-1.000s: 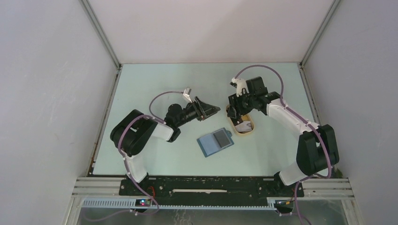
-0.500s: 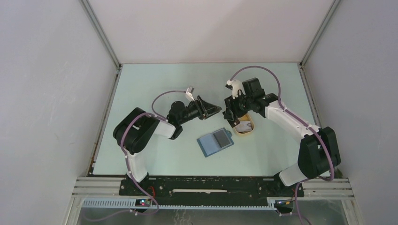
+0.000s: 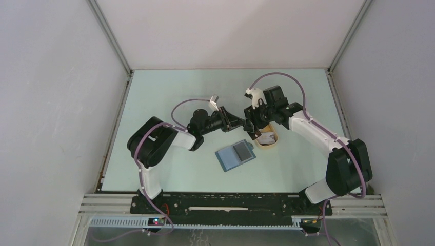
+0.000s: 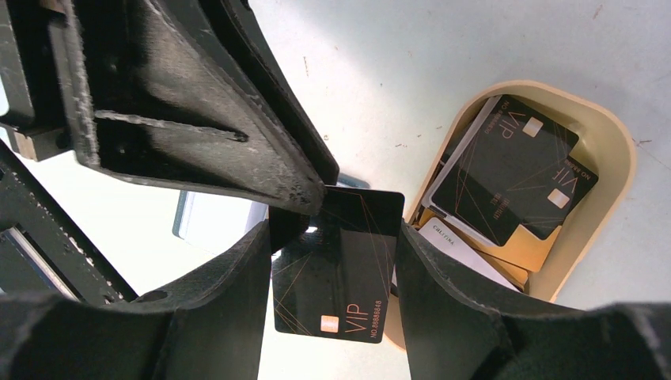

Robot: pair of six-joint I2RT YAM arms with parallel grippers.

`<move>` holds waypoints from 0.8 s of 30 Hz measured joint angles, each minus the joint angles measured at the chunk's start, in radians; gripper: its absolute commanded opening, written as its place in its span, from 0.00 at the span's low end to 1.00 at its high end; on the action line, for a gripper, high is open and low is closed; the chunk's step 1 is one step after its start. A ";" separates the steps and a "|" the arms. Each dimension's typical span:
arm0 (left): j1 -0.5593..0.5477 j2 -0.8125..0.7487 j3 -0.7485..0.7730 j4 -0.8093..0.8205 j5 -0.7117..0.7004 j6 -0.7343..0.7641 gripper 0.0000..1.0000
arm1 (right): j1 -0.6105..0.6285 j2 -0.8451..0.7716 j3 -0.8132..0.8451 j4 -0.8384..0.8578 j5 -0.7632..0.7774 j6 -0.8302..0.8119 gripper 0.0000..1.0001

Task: Put the credit cards into the card holder
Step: Pick up the credit card from the storage box.

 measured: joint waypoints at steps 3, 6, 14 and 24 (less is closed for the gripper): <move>-0.004 0.003 0.009 -0.004 0.002 0.007 0.06 | 0.006 0.000 0.000 0.000 0.006 -0.005 0.50; -0.008 0.003 0.010 -0.005 0.002 0.006 0.00 | 0.008 0.000 -0.001 -0.002 0.014 -0.009 0.51; -0.016 -0.002 -0.013 0.011 -0.005 0.023 0.00 | 0.010 -0.005 -0.005 -0.006 -0.004 -0.029 0.98; -0.011 -0.147 -0.207 0.052 -0.031 0.109 0.00 | -0.004 -0.107 -0.005 -0.134 -0.151 -0.237 1.00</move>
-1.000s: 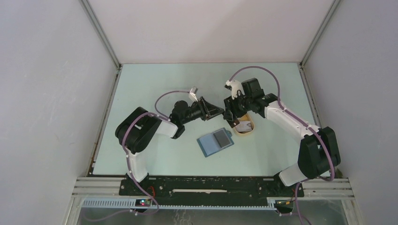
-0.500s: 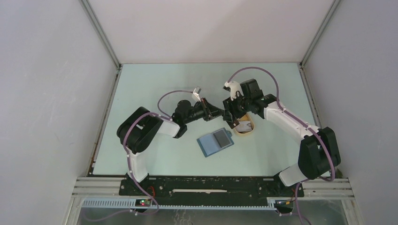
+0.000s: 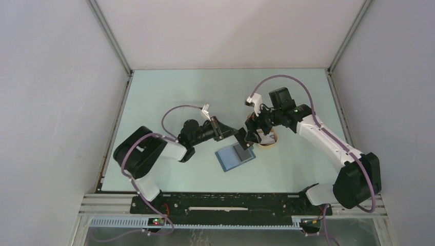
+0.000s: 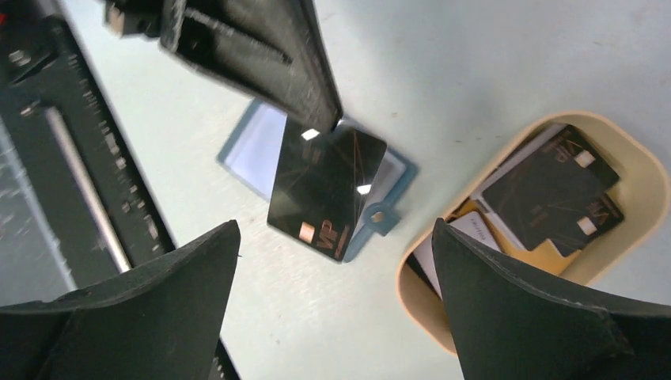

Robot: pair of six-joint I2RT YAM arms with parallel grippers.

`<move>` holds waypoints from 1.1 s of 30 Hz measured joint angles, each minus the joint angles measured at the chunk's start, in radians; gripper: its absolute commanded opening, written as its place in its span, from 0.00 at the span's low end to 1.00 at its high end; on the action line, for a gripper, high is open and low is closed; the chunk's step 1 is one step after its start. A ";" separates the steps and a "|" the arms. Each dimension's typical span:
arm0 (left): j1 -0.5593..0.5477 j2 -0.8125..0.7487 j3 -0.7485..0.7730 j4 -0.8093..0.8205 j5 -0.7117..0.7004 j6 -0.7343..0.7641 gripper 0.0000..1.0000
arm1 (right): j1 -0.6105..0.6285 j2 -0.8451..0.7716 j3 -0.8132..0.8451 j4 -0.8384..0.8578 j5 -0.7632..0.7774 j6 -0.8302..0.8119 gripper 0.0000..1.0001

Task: Put the credit cards into the card holder
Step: Pick up the credit card from the storage box.

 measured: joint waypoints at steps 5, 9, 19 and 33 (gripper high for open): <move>0.000 -0.154 -0.106 -0.014 0.009 0.112 0.00 | -0.060 -0.056 0.001 -0.093 -0.219 -0.106 1.00; -0.030 -0.317 -0.169 -0.095 0.008 0.254 0.00 | -0.080 -0.060 0.002 -0.149 -0.368 -0.160 0.98; -0.167 -0.603 -0.183 -0.343 -0.034 0.577 0.00 | -0.003 0.075 0.048 -0.240 -0.520 -0.199 0.56; -0.189 -0.658 -0.183 -0.436 0.002 0.639 0.36 | 0.087 0.153 0.115 -0.385 -0.566 -0.330 0.00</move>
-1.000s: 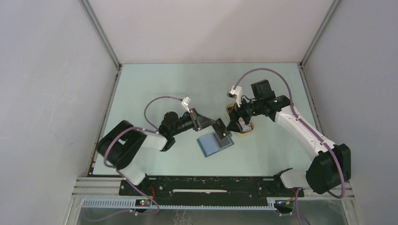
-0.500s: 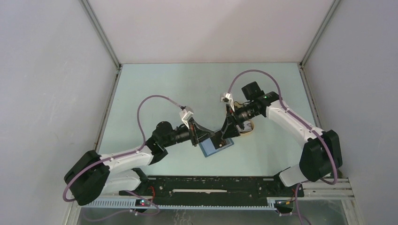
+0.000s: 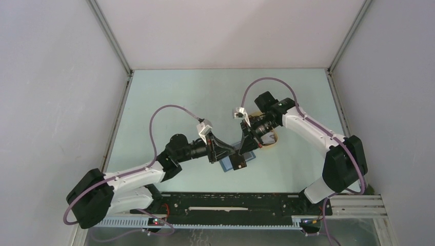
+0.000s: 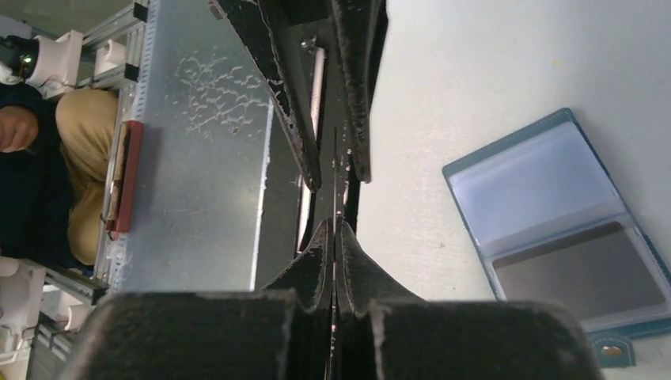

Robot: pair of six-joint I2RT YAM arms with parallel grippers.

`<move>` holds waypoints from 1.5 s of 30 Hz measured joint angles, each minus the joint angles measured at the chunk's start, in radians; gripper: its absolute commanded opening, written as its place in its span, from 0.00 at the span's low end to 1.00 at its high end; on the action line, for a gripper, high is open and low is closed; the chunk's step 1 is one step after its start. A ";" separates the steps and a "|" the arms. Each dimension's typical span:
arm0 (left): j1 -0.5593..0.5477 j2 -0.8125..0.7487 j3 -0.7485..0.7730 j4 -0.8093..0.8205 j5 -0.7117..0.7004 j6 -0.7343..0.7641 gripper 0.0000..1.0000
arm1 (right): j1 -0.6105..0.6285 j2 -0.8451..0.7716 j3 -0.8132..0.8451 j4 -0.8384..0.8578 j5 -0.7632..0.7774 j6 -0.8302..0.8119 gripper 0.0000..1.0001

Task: Put the credit cards into the card holder
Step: Pick up the credit card from the storage box.

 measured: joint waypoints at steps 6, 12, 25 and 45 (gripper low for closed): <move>0.000 -0.082 -0.025 0.026 -0.035 -0.055 0.69 | 0.009 0.008 0.035 -0.094 -0.050 -0.079 0.00; 0.000 -0.239 -0.152 0.082 -0.063 -0.117 0.90 | -0.019 0.006 0.039 -0.132 -0.087 -0.105 0.00; -0.054 -0.106 -0.269 0.343 -0.131 -0.239 0.71 | -0.071 -0.018 0.039 -0.127 -0.182 -0.061 0.00; -0.063 0.100 -0.164 0.494 -0.097 -0.291 0.27 | -0.083 -0.018 0.039 -0.103 -0.177 -0.028 0.00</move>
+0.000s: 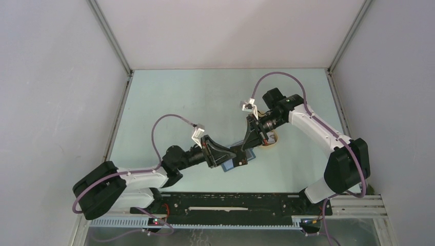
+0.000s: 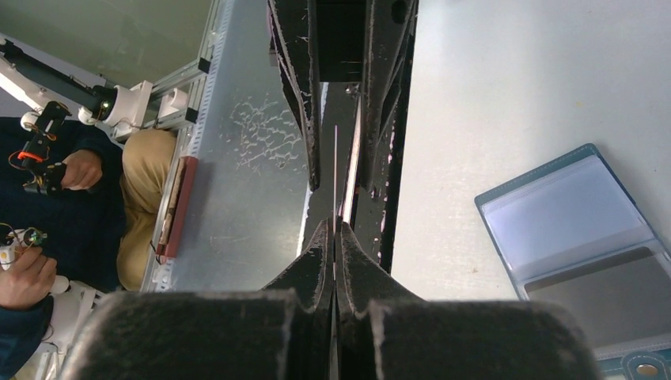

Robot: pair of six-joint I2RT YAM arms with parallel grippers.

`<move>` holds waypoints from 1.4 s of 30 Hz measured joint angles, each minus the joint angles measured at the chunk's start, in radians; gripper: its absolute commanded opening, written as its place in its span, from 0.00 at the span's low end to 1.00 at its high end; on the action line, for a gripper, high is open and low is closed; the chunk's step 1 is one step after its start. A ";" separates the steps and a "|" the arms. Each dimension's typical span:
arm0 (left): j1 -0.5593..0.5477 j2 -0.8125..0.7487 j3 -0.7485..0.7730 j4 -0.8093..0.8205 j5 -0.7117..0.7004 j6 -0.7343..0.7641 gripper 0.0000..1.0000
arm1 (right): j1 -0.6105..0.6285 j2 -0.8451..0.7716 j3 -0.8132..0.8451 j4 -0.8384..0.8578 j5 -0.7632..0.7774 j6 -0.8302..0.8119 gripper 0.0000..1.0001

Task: Put the credit cards into the card holder
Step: Insert the credit card into the card holder.

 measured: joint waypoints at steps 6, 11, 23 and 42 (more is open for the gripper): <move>0.003 -0.018 0.047 -0.102 0.038 0.016 0.00 | 0.001 0.000 0.000 0.000 0.008 0.000 0.06; 0.006 -0.018 0.051 -0.129 0.047 0.010 0.00 | 0.002 0.000 0.000 0.005 0.042 0.008 0.50; 0.027 -0.015 -0.081 -0.117 -0.132 -0.143 0.00 | -0.094 -0.298 -0.205 0.344 0.363 0.192 0.32; 0.036 0.473 -0.083 0.144 -0.344 -0.392 0.00 | 0.140 0.112 -0.201 0.485 0.832 0.313 0.08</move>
